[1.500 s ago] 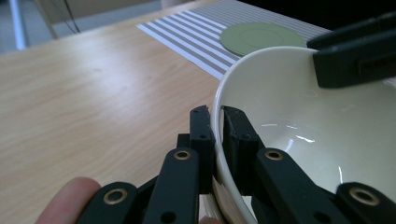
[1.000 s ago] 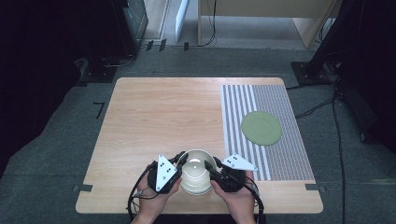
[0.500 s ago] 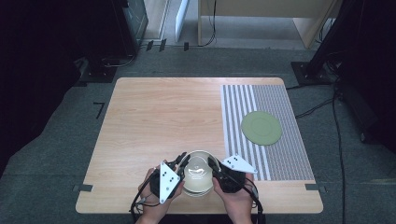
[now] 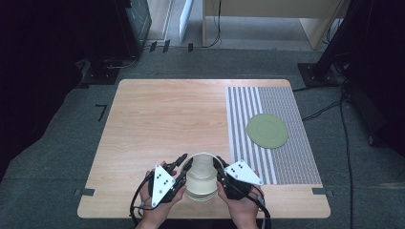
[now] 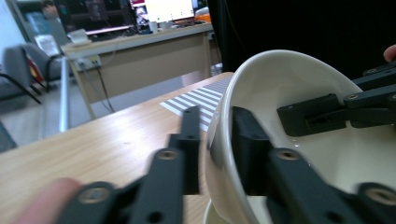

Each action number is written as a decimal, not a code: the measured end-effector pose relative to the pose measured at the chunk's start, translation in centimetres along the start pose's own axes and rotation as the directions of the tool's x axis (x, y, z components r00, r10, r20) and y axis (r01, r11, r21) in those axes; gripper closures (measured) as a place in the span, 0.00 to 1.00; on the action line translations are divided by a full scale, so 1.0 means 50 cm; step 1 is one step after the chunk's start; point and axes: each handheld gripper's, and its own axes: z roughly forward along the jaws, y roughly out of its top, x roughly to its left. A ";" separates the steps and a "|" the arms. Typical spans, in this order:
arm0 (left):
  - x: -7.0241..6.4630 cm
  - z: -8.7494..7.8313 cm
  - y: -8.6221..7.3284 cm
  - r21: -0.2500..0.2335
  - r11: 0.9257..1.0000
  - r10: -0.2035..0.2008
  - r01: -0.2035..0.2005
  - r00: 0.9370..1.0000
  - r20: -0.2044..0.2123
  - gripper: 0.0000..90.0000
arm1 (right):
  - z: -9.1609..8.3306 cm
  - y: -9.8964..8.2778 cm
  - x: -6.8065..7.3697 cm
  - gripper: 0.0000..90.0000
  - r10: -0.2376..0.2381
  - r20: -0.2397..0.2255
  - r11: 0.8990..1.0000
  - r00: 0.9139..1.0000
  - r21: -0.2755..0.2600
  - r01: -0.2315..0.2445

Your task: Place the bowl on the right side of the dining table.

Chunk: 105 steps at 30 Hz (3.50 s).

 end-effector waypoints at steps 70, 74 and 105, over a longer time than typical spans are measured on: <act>0.228 -0.082 -0.159 0.158 0.950 -0.220 0.269 0.937 -0.273 0.00 | -0.023 0.052 -0.128 0.94 0.074 0.151 0.992 0.986 -0.116 -0.056; 0.237 -0.095 -0.172 0.168 0.946 -0.223 0.278 0.932 -0.285 0.00 | -0.024 0.052 -0.134 0.94 0.078 0.157 0.991 0.984 -0.119 -0.059; 0.280 -0.127 -0.206 0.245 0.926 -0.196 0.287 0.921 -0.337 0.00 | -0.036 0.053 -0.185 0.94 0.112 0.219 0.988 0.969 -0.132 -0.084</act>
